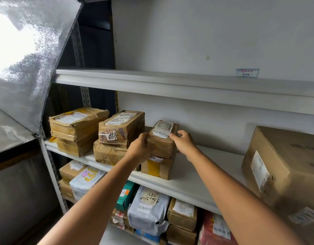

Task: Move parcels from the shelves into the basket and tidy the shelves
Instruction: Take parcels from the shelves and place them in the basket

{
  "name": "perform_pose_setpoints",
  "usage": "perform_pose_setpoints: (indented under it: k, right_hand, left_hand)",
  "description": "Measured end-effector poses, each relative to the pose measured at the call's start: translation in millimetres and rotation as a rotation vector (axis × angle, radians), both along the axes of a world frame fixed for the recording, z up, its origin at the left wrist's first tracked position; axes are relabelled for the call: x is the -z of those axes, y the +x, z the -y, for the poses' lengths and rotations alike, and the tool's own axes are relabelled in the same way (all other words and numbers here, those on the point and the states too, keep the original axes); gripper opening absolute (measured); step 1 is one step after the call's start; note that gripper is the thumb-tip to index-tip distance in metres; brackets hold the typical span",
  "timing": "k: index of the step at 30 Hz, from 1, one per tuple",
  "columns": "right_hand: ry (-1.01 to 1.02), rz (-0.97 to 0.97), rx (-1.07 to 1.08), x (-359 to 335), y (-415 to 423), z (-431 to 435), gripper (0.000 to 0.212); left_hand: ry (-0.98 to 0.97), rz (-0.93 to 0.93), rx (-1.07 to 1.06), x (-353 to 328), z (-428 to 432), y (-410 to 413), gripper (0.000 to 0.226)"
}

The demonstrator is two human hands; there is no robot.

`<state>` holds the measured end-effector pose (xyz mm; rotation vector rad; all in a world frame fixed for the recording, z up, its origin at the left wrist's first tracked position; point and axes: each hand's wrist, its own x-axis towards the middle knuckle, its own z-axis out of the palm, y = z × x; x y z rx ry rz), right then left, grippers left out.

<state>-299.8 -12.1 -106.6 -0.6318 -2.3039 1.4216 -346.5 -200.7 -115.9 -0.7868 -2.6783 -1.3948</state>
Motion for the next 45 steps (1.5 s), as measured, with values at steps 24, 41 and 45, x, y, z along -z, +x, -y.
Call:
perform_pose_setpoints:
  k: [24, 41, 45]
  right_hand:
    - [-0.394, -0.081, -0.3, -10, 14, -19, 0.037]
    - [-0.324, -0.267, -0.595, -11, 151, 114, 0.079]
    - [-0.307, -0.204, -0.769, -7, 176, 169, 0.082]
  left_hand:
    - [0.468, 0.192, -0.032, 14, -28, 50, 0.057]
    - [0.71, 0.322, -0.179, 2, 111, 205, 0.041]
    - [0.703, 0.293, -0.294, 13, 165, 250, 0.036]
